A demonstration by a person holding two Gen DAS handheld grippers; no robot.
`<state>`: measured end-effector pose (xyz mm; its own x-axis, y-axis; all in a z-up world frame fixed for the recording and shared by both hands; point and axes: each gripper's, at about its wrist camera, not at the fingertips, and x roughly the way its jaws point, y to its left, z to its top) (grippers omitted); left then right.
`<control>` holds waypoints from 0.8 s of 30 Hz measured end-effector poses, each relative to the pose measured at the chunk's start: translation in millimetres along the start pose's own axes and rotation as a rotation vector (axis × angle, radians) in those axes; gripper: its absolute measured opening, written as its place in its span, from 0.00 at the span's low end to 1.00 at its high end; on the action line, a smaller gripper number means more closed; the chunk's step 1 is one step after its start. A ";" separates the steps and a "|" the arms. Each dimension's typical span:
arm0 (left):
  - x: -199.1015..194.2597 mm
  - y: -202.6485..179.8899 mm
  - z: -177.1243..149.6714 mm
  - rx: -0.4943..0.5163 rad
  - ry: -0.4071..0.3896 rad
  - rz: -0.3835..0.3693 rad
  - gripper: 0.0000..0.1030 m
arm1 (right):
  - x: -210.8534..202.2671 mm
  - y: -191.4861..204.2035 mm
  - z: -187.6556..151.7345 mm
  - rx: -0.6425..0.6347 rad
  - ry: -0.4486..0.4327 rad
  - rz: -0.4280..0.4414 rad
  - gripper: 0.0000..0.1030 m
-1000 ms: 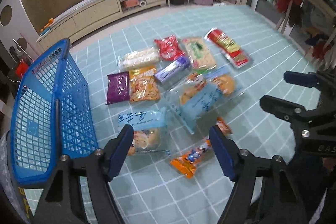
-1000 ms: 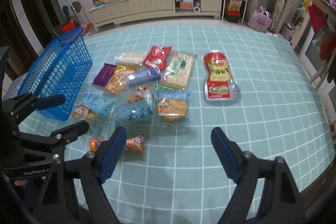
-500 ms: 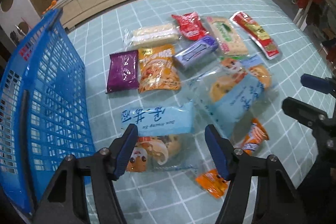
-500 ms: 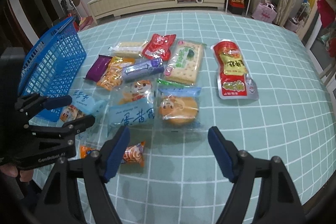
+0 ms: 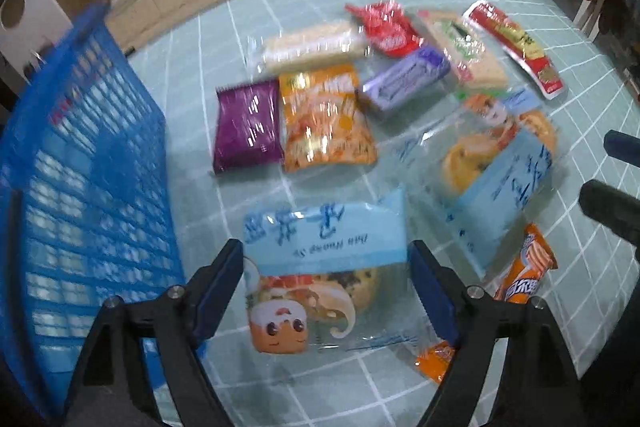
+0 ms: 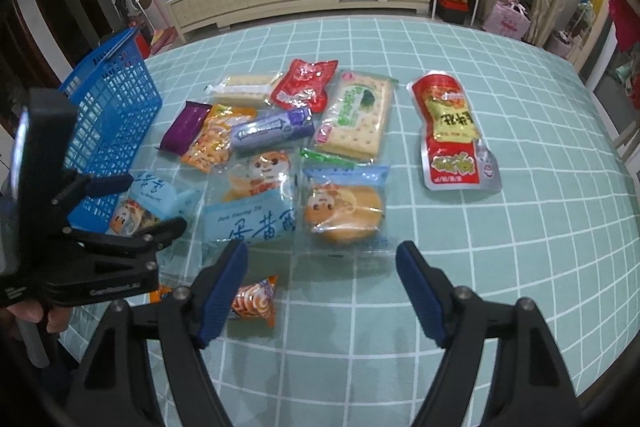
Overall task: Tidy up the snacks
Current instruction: 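Reach the left gripper down and grasp the light blue pastry pack, then lift the pastry pack with the left gripper while the right gripper grasps a clear cartoon pastry pack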
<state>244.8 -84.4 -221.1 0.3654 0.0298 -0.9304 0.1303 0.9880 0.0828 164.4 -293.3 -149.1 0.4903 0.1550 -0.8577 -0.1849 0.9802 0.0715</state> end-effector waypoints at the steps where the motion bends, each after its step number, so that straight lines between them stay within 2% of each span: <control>1: 3.0 0.5 -0.3 -0.010 0.005 -0.010 0.78 | 0.0 -0.4 -0.2 0.000 -0.001 0.001 0.78; 3: 2.9 2.2 -1.3 -0.033 -0.012 -0.025 0.78 | 0.1 -1.3 -0.6 0.002 0.001 0.000 0.78; 5: 1.3 4.3 -1.7 -0.055 -0.022 -0.057 0.70 | 0.5 -2.5 -0.3 0.002 0.004 0.001 0.78; 8: -2.2 4.2 -3.6 -0.054 -0.031 -0.077 0.65 | 1.1 -2.8 0.2 0.007 0.012 0.013 0.78; 12: -11.4 -1.7 -7.2 -0.047 -0.050 -0.075 0.64 | 1.0 -0.4 1.3 0.005 0.019 0.025 0.78; 24: -65.9 -0.9 -7.1 -0.033 -0.187 -0.087 0.63 | 0.5 11.6 11.9 0.012 0.045 0.089 0.78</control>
<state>214.1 -86.2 -162.4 0.5192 -0.0818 -0.8507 0.1399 0.9901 -0.0098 172.7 -280.4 -142.6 0.4332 0.2361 -0.8698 -0.2152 0.9643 0.1545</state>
